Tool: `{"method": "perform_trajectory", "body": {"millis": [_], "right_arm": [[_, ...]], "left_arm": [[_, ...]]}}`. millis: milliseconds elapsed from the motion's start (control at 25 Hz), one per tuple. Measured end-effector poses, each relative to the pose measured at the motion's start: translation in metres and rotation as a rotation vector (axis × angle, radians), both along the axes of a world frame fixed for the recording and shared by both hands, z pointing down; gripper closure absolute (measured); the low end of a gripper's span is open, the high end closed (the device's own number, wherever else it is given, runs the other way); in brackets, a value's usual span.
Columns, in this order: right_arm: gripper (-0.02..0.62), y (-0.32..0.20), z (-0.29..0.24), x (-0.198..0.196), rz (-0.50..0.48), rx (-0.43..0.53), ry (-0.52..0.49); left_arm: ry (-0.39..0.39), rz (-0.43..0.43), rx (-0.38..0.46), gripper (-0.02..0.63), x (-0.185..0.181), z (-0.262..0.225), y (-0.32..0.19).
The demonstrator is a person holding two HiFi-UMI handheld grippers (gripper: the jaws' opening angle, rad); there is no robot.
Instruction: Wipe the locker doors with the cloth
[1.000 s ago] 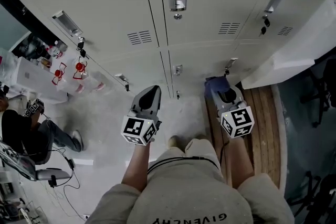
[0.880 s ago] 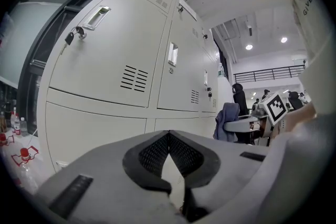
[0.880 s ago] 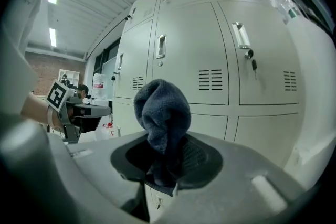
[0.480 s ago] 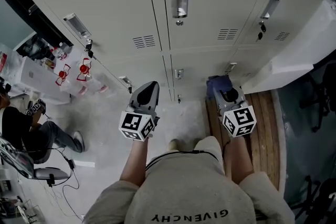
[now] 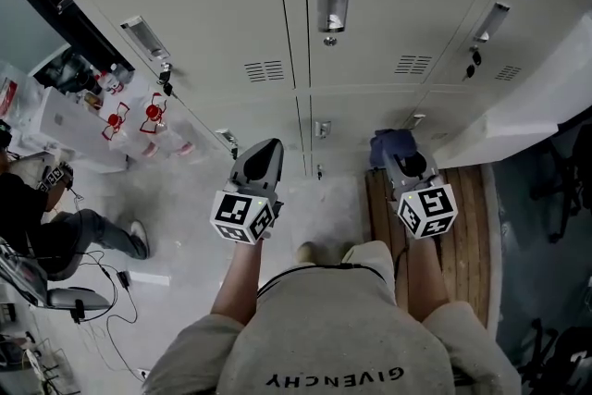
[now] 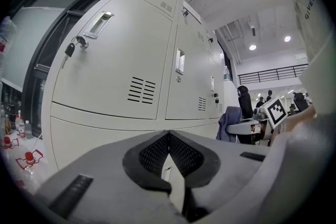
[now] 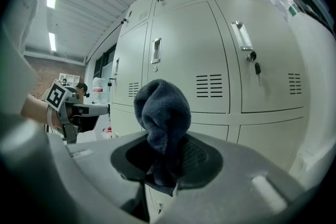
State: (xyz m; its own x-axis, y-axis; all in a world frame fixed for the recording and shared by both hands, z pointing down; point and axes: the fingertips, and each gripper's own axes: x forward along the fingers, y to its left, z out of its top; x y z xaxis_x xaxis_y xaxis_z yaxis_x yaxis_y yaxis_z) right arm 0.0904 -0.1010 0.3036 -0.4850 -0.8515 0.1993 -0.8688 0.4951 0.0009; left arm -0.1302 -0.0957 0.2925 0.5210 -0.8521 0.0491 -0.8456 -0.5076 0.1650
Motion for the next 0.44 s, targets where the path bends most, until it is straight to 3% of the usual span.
{"method": "perform_trajectory", "body": {"millis": [440], "right_arm": [[0.492,0.005,0.006,-0.013,-0.016,-0.02,0.003]], "left_arm": [[0.007,0.001,-0.01,0.607,-0.012,-0.001,0.005]]}}
